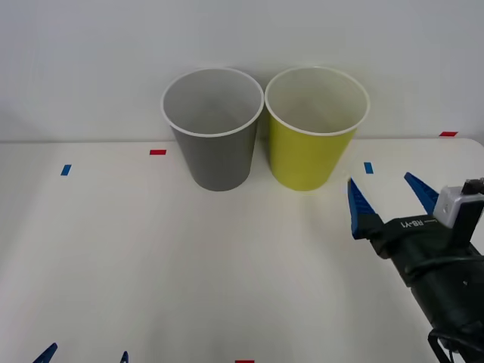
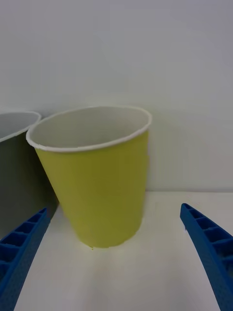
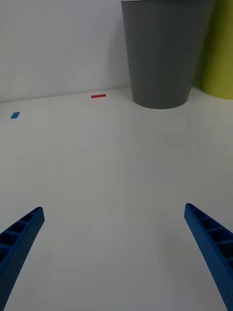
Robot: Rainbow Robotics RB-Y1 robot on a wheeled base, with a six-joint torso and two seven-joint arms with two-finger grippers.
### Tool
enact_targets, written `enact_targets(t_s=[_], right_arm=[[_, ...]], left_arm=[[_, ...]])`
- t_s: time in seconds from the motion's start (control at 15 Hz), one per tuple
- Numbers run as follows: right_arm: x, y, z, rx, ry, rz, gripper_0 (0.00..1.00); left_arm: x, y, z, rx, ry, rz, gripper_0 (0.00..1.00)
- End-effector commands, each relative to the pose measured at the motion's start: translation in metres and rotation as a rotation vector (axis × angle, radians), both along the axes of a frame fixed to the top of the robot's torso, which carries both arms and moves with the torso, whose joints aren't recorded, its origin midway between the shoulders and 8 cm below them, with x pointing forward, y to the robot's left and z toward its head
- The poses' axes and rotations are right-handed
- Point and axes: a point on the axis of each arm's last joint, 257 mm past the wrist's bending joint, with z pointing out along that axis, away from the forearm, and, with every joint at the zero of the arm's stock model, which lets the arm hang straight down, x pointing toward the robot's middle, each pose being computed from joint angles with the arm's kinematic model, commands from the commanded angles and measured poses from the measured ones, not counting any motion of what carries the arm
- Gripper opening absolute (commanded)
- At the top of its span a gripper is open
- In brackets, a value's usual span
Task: Put cans in the gray bin and PET bottles in the light green bin.
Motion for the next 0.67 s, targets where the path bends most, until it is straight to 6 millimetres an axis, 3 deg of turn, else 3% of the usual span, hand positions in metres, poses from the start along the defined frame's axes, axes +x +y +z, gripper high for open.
enact_targets(t_s=[0.07,0.27,0.67], right_arm=[[-0.037,-0.037,-0.054,0.004,0.031,-0.068,0.92],[-0.071,-0.060,-0.084,0.001,0.029,-0.104,0.94],[-0.131,-0.084,-0.096,0.032,0.051,-0.172,1.00]], left_arm=[[0.000,0.000,0.000,0.000,0.000,0.000,1.00],[0.000,0.000,0.000,0.000,0.000,0.000,1.00],[0.000,0.000,0.000,0.000,0.000,0.000,1.00]])
